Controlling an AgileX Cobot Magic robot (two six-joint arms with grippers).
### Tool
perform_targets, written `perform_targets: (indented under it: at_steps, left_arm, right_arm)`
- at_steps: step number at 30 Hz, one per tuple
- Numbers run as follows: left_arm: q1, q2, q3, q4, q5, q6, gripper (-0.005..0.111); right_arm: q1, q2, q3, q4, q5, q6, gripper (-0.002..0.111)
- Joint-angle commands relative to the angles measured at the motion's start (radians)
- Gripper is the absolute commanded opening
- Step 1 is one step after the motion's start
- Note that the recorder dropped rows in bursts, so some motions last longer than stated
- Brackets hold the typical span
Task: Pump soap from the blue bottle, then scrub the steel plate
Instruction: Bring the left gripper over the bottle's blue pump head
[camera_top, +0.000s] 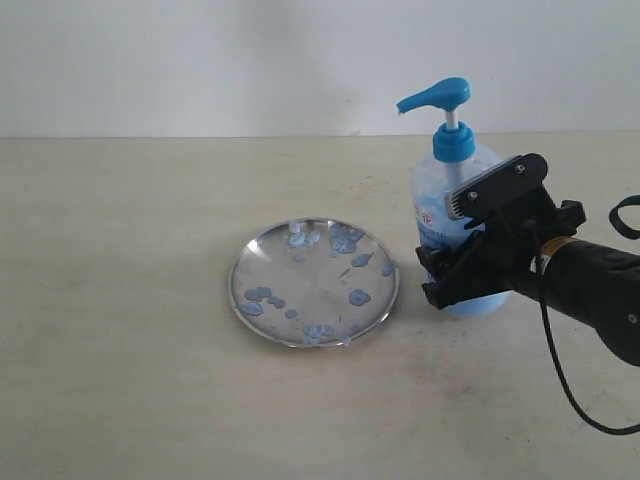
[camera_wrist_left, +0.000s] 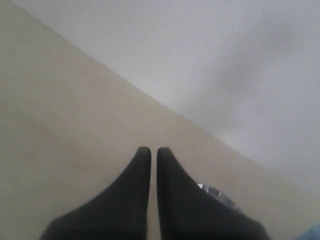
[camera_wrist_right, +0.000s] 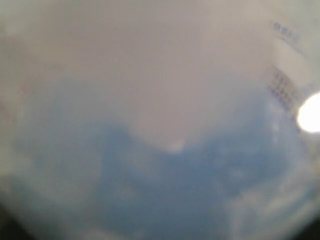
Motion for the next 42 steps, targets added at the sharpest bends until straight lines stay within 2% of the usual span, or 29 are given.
perform_targets:
  at_steps: [1, 3, 5, 7, 13, 14, 16, 18, 21, 25, 29, 42]
  left_arm:
    - [-0.066, 0.309, -0.208, -0.261, 0.089, 0.535, 0.004]
    - [-0.104, 0.5, -0.355, -0.489, 0.221, 0.906, 0.004]
    - [-0.144, 0.685, -0.48, -0.722, 0.344, 1.202, 0.004]
    - [-0.201, 0.816, -0.558, -0.884, 0.361, 1.339, 0.004]
    - [-0.413, 0.987, -0.638, -0.961, 0.306, 1.628, 0.004]
    - [-0.474, 1.009, -0.648, -1.033, 0.225, 1.728, 0.004]
    - [-0.535, 1.05, -0.683, -1.182, 0.189, 1.875, 0.004]
    - [-0.587, 1.116, -0.742, -1.184, 0.218, 1.961, 0.004]
    - [-0.647, 1.211, -0.839, -1.184, 0.223, 1.988, 0.004]
    - [-0.689, 1.271, -0.934, -1.184, 0.218, 2.048, 0.004]
    - [-0.722, 1.315, -1.016, -1.184, 0.144, 2.067, 0.004]
    - [-0.721, 1.464, -1.169, -1.184, 0.155, 2.067, 0.004]
  right_arm:
    - [-0.003, -0.011, -0.009, -0.023, -0.024, -0.017, 0.0]
    - [-0.003, -0.011, -0.009, -0.023, -0.024, -0.017, 0.0]
    - [-0.003, -0.011, -0.009, -0.023, -0.024, 0.008, 0.0]
    - [-0.003, -0.011, -0.009, -0.023, -0.024, 0.024, 0.0]
    - [-0.003, 0.044, -0.034, -0.023, -0.026, 0.028, 0.0]
    - [-0.003, 0.061, -0.048, -0.014, -0.024, 0.036, 0.0]
    - [-0.003, 0.079, -0.063, 0.003, -0.036, 0.036, 0.0]
    - [-0.003, 0.095, -0.078, 0.005, -0.039, 0.032, 0.0]
    - [-0.003, 0.112, -0.08, 0.015, -0.047, 0.008, 0.0]
    - [-0.003, 0.116, -0.08, 0.037, -0.047, -0.02, 0.0]
    - [-0.003, 0.116, -0.087, 0.037, -0.041, -0.035, 0.0]
    - [-0.003, 0.117, -0.161, 0.037, 0.094, -0.099, 0.0]
